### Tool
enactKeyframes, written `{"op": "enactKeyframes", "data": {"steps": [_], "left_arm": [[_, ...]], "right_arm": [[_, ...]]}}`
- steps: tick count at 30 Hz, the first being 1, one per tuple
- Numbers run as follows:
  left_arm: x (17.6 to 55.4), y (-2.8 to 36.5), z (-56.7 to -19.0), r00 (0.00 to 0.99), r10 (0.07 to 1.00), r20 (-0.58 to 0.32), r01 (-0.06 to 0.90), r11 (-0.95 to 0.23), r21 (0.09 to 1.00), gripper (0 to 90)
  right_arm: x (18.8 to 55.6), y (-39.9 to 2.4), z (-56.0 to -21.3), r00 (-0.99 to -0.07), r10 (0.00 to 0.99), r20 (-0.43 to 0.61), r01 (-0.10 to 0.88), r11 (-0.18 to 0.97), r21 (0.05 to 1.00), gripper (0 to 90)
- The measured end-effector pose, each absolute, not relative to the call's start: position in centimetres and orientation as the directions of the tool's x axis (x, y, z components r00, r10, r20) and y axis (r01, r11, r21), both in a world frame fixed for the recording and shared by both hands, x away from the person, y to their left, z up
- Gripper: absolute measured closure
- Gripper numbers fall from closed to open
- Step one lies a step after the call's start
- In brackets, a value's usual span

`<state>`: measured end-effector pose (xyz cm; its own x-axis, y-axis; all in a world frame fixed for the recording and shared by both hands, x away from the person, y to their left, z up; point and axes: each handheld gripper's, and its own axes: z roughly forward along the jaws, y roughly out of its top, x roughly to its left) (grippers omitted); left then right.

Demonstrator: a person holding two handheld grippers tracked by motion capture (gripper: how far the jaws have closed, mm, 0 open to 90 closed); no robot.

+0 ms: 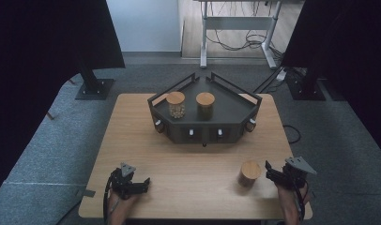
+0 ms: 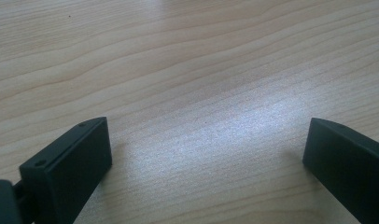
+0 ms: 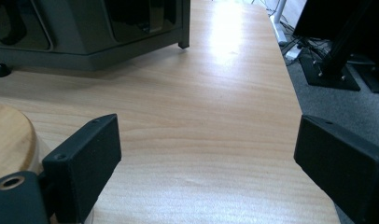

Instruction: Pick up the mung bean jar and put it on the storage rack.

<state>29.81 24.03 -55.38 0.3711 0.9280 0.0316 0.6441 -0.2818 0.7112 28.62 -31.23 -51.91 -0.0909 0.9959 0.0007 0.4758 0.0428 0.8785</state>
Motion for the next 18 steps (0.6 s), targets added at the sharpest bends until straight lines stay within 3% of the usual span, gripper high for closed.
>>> {"op": "enactKeyframes", "data": {"steps": [18], "left_arm": [[29.8, 24.0, -55.4, 0.371, 0.928, 0.032, 0.644, -0.282, 0.711, 0.9]], "right_arm": [[28.3, -31.8, -54.5, -0.061, 0.998, 0.035, 0.511, 0.001, 0.860, 7.0]]}}
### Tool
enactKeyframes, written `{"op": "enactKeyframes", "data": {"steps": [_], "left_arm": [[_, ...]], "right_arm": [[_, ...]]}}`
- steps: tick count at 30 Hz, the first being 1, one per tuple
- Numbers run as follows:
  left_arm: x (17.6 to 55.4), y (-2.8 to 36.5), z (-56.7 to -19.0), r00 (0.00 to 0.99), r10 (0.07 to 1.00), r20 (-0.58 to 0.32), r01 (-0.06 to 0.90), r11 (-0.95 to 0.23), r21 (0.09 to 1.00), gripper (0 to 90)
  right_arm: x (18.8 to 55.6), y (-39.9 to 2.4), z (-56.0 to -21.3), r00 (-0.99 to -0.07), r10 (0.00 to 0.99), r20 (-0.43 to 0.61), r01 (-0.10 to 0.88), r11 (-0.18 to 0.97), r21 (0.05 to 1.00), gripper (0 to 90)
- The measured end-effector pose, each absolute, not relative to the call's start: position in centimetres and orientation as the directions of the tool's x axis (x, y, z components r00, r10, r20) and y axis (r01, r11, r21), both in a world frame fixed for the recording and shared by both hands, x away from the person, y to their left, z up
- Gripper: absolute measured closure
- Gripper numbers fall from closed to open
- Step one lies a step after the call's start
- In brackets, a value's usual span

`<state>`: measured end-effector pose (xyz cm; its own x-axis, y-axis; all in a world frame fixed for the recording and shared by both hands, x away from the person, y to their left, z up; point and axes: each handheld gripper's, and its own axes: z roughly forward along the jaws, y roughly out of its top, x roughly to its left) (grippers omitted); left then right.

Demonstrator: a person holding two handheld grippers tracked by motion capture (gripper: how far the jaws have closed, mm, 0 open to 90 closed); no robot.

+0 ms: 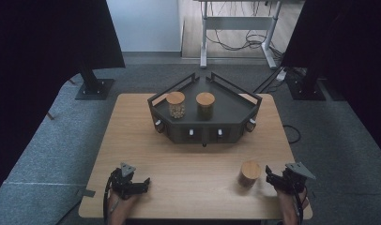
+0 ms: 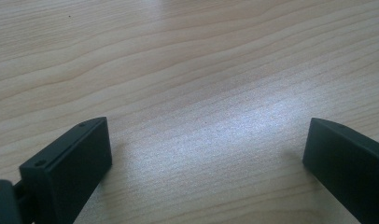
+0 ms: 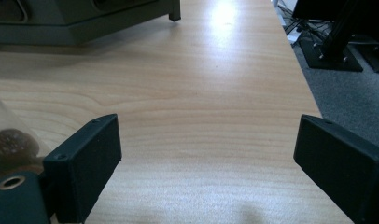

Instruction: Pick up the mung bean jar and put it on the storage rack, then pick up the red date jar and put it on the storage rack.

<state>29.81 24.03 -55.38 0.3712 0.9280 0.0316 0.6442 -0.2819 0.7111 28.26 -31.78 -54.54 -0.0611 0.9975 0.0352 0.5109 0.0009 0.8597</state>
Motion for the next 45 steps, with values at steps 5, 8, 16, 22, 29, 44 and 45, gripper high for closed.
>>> {"op": "enactKeyframes", "data": {"steps": [5, 8, 16, 22, 29, 44, 45], "left_arm": [[29.8, 24.0, -55.4, 0.371, 0.928, 0.031, 0.644, -0.282, 0.711, 0.9], [29.8, 24.0, -55.4, 0.371, 0.928, 0.031, 0.644, -0.282, 0.711, 0.9], [29.8, 24.0, -55.4, 0.371, 0.928, 0.031, 0.644, -0.282, 0.711, 0.9], [29.8, 24.0, -55.4, 0.371, 0.928, 0.031, 0.644, -0.282, 0.711, 0.9], [29.8, 24.0, -55.4, 0.371, 0.928, 0.031, 0.644, -0.282, 0.711, 0.9], [29.8, 24.0, -55.4, 0.371, 0.928, 0.031, 0.644, -0.282, 0.711, 0.9], [29.8, 24.0, -55.4, 0.371, 0.928, 0.031, 0.644, -0.282, 0.711, 0.9]], "right_arm": [[28.2, -32.0, -54.9, -0.056, 0.997, 0.049, 0.518, -0.013, 0.856, 6.9], [28.1, -31.9, -54.3, -0.057, 0.997, 0.053, 0.498, -0.017, 0.867, 6.8], [28.1, -31.6, -53.4, -0.070, 0.997, 0.039, 0.472, -0.002, 0.881, 6.8], [27.9, -31.3, -52.4, -0.076, 0.996, 0.041, 0.443, -0.004, 0.896, 7.0], [27.7, -30.9, -51.4, -0.092, 0.995, 0.034, 0.425, 0.008, 0.905, 6.7], [27.2, -28.9, -50.1, -0.160, 0.987, 0.030, 0.392, 0.036, 0.919, 5.7], [27.2, -28.8, -50.1, -0.166, 0.986, 0.028, 0.390, 0.039, 0.920, 5.7]]}}
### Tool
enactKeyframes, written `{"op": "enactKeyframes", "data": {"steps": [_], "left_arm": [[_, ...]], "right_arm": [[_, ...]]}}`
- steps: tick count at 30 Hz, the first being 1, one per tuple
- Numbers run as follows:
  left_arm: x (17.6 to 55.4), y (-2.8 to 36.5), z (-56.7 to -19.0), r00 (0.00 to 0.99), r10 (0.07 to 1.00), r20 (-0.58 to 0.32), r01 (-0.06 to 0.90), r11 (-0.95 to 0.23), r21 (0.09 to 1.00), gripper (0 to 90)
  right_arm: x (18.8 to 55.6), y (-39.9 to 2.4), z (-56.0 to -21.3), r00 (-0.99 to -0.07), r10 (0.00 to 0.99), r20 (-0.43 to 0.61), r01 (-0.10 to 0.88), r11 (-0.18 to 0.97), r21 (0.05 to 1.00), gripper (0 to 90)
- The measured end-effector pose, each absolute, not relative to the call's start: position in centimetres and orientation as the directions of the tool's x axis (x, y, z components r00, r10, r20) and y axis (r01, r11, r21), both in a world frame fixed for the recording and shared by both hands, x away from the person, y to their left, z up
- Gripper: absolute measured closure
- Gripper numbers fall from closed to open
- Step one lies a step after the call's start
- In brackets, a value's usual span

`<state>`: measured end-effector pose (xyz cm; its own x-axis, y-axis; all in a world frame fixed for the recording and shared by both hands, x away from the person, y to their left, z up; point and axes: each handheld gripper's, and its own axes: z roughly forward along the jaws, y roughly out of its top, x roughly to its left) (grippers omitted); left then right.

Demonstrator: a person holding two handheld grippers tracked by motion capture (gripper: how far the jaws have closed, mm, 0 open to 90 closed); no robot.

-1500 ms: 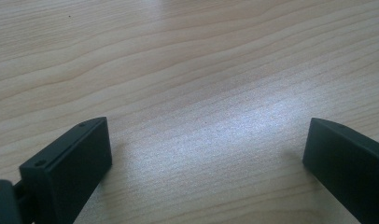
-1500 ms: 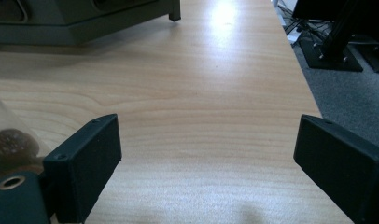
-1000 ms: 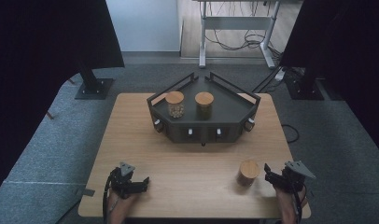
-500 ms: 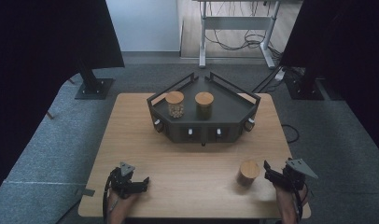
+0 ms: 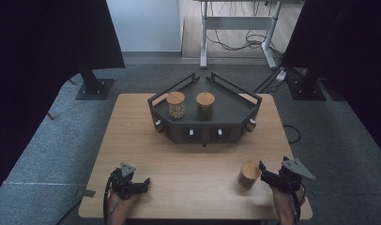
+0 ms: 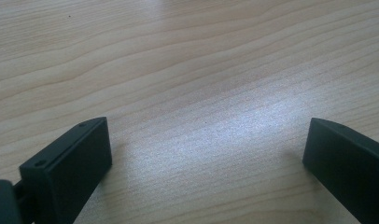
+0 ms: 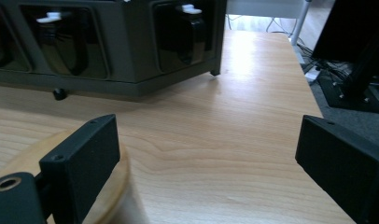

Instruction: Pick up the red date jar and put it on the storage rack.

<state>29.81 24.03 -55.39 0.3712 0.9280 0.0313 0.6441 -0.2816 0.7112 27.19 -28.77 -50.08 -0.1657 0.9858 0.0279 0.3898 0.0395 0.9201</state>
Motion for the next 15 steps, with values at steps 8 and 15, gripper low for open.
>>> {"op": "enactKeyframes", "data": {"steps": [8, 15], "left_arm": [[29.8, 24.0, -55.4, 0.371, 0.928, 0.031, 0.644, -0.282, 0.711, 0.9], [29.8, 24.0, -55.4, 0.371, 0.928, 0.031, 0.644, -0.282, 0.711, 0.9]], "right_arm": [[27.1, -27.2, -49.9, -0.210, 0.978, 0.011, 0.385, 0.072, 0.920, 4.4], [27.0, -26.0, -50.0, -0.255, 0.967, 0.021, 0.383, 0.082, 0.920, 5.8]]}}
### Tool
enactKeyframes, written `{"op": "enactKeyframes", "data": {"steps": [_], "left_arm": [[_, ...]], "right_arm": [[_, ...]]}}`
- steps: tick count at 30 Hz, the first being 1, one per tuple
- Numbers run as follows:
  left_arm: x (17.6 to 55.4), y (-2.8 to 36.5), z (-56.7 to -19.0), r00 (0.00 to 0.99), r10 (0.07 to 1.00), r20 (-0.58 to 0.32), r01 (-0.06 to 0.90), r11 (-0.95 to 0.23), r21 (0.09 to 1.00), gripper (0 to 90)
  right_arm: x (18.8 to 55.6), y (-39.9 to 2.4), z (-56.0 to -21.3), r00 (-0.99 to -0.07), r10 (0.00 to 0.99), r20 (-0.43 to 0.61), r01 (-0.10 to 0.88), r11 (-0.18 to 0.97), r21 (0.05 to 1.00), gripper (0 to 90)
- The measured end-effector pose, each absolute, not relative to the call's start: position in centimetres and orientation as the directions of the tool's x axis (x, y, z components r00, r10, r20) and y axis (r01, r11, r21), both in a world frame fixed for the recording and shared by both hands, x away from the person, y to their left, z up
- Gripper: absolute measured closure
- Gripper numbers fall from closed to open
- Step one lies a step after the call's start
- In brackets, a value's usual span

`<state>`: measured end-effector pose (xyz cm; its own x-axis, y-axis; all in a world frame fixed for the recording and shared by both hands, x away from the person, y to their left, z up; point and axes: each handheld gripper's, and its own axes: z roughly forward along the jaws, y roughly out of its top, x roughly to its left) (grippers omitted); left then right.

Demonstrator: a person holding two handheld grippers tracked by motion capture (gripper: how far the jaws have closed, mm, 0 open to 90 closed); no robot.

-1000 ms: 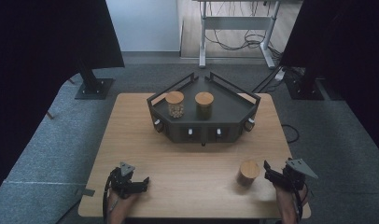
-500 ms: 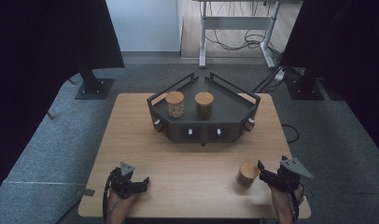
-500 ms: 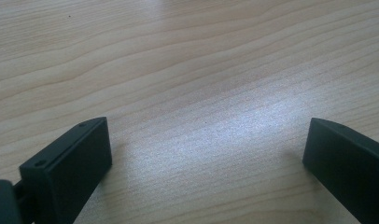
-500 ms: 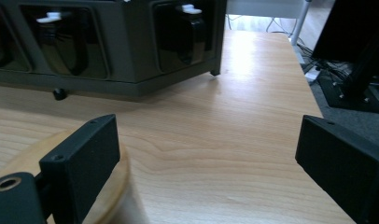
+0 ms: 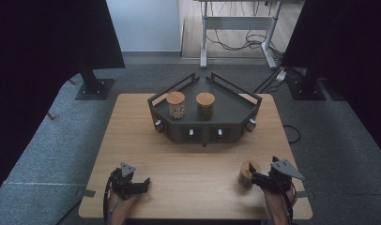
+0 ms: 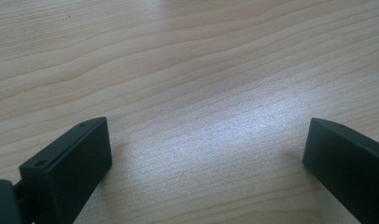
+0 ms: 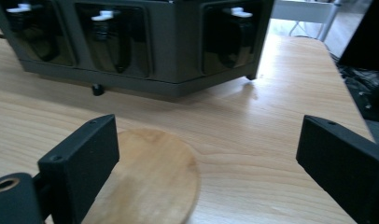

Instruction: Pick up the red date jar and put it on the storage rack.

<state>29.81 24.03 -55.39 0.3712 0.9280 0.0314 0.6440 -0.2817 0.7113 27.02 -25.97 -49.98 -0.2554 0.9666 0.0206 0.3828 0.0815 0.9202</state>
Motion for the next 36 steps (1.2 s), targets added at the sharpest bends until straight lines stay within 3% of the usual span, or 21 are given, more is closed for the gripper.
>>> {"op": "enactKeyframes", "data": {"steps": [19, 36], "left_arm": [[29.8, 24.0, -55.4, 0.371, 0.928, 0.031, 0.644, -0.282, 0.711, 0.9], [29.8, 24.0, -55.4, 0.371, 0.928, 0.032, 0.644, -0.282, 0.711, 1.0]], "right_arm": [[26.6, -23.8, -50.4, -0.321, 0.947, -0.006, 0.366, 0.130, 0.921, 6.3], [26.8, -23.7, -52.4, -0.327, 0.945, 0.015, 0.417, 0.130, 0.899, 9.5]]}}
